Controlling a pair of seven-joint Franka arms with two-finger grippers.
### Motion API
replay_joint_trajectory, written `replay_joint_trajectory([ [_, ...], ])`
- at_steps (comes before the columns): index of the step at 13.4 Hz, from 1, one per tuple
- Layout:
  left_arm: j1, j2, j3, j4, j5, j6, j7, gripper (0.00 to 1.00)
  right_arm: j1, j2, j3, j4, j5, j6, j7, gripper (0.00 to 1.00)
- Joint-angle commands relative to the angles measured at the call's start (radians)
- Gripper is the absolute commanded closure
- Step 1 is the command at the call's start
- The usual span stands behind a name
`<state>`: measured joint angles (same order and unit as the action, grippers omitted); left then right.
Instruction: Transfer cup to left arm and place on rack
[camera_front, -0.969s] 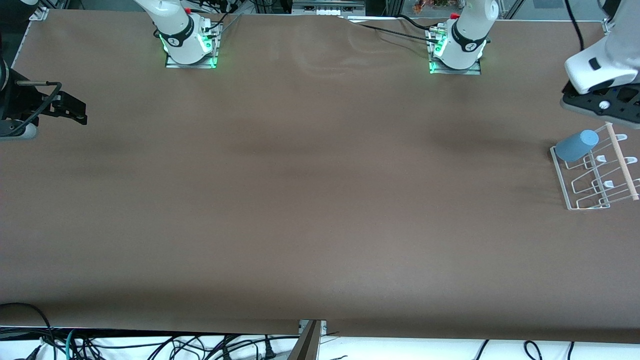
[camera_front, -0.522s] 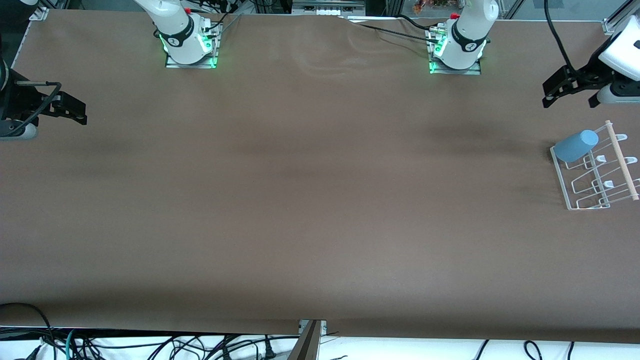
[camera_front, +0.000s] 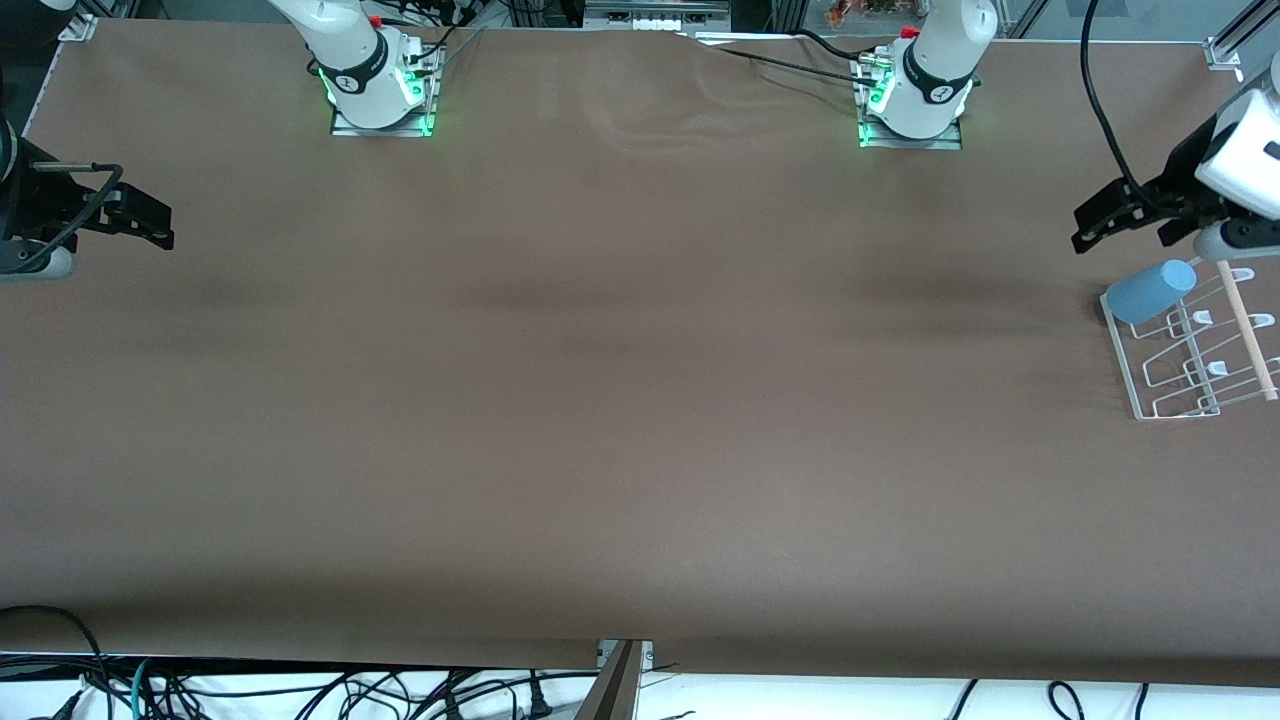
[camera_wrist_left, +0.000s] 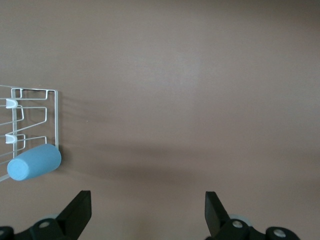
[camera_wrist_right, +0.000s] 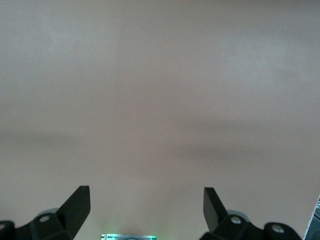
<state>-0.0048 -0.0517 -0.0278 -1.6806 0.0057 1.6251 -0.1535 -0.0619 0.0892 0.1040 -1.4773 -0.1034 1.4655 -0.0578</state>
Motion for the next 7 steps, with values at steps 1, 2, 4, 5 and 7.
replay_joint_trajectory([
  [1, -0.014, 0.015, -0.001, 0.041, -0.023, -0.019, -0.021, 0.0, -0.009, 0.004, 0.0, 0.015, 0.019, -0.002, -0.014, 0.0],
  [2, -0.014, 0.015, -0.006, 0.039, -0.023, -0.021, -0.024, 0.0, -0.009, 0.004, 0.0, 0.015, 0.019, -0.002, -0.014, 0.0],
  [4, -0.014, 0.015, -0.01, 0.039, -0.023, -0.021, -0.044, 0.0, -0.009, 0.006, 0.0, 0.015, 0.019, -0.002, -0.014, 0.0],
  [5, -0.014, 0.015, -0.011, 0.039, -0.023, -0.021, -0.044, 0.0, -0.009, 0.007, -0.001, 0.015, 0.018, -0.002, -0.014, 0.0],
  [7, -0.014, 0.016, -0.012, 0.041, -0.023, -0.021, -0.047, 0.0, -0.009, 0.009, -0.001, 0.015, 0.018, -0.002, -0.014, 0.0],
])
